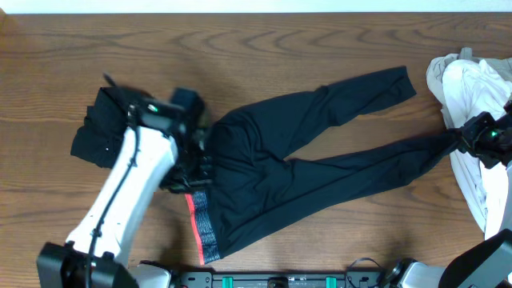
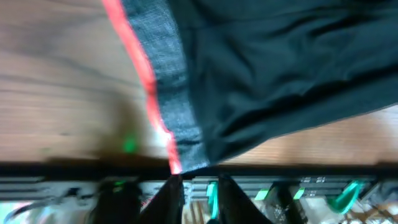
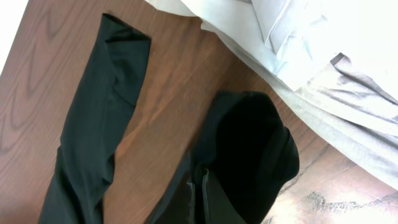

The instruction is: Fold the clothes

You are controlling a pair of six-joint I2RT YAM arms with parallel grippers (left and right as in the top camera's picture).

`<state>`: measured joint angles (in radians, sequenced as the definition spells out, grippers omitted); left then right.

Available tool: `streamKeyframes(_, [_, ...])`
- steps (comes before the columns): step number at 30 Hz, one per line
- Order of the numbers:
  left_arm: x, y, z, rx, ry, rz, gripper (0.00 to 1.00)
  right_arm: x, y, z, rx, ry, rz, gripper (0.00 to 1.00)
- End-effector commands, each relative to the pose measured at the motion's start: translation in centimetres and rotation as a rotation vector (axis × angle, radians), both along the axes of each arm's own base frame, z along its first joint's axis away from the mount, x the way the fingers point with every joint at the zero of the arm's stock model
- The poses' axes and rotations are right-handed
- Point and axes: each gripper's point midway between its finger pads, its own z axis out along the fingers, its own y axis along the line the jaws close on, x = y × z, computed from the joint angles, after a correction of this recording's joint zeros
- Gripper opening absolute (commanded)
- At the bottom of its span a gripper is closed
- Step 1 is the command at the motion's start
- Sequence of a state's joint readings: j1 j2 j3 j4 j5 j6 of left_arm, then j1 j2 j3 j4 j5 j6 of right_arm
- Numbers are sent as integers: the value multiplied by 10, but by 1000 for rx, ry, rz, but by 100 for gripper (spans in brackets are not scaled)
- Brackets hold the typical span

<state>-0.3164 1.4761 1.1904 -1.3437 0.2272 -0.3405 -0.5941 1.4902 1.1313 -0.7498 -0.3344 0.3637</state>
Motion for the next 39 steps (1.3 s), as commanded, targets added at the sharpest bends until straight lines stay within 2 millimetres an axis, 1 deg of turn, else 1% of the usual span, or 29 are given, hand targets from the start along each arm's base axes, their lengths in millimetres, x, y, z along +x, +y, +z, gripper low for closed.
streamKeyframes(1, [-30, -10, -25, 35, 71, 118, 23, 4, 3, 8, 8, -20, 1, 1])
streamKeyframes(4, [-57, -21, -51, 27, 128, 55, 28, 4, 3, 8, 9, -20, 2, 1])
streamKeyframes(5, [-64, -24, -59, 25, 131, 24, 30, 4, 3, 8, 9, -20, 1, 1])
streamKeyframes(7, [-72, -31, -73, 21, 117, -36, 37, 4, 3, 8, 9, -20, 1, 1])
streamKeyframes(9, [-74, -38, -83, 14, 87, -89, 43, 3, 3, 8, 10, -18, 1, 1])
streamKeyframes(12, [-80, -41, -93, 31, 61, -158, 55, 2, 4, 7, 12, -14, 1, 1])
streamKeyframes(15, [-93, -39, -99, 42, 81, -216, 65, 2, 4, 7, 12, -14, 1, 1])
streamKeyframes(17, [-98, -38, -101, 48, 92, -246, 68, 2, 4, 7, 12, -14, 1, 1])
streamKeyframes(20, [-102, -40, -105, 52, 112, -265, 68, 2, 4, 7, 13, -14, 1, 1])
streamKeyframes(22, [-107, -42, -107, 39, 140, -287, 67, 2, 4, 7, 13, -13, 1, 1])
streamKeyframes(27, [-118, -43, -119, 69, 203, -332, 45, 2, 4, 7, 15, -10, 1, 1])
streamKeyframes(28, [-119, -43, -121, 75, 211, -342, 39, 2, 4, 7, 15, -10, 1, 1])
streamKeyframes(29, [-120, -43, -123, 81, 218, -348, 31, 1, 4, 7, 15, -10, 0, 1])
streamKeyframes(30, [-122, -42, -124, 88, 227, -356, 21, 1, 4, 7, 15, -10, 0, 1])
streamKeyframes(31, [-123, -41, -124, 93, 234, -357, 14, 1, 4, 7, 15, -10, 0, 1])
streamKeyframes(32, [-124, -40, -124, 96, 239, -360, 9, 1, 4, 7, 15, -10, 0, 1])
streamKeyframes(33, [-124, -40, -121, 96, 243, -368, 6, 2, 4, 7, 15, -11, 0, 1])
streamKeyframes(35, [-122, -39, -112, 102, 247, -375, 6, 2, 4, 7, 14, -12, 1, 1])
streamKeyframes(37, [-117, -41, -96, 93, 247, -383, 6, 2, 4, 8, 11, -14, 10, 1])
streamKeyframes(39, [-111, -43, -76, 79, 238, -404, 6, 5, 8, 10, 18, -33, 42, 1])
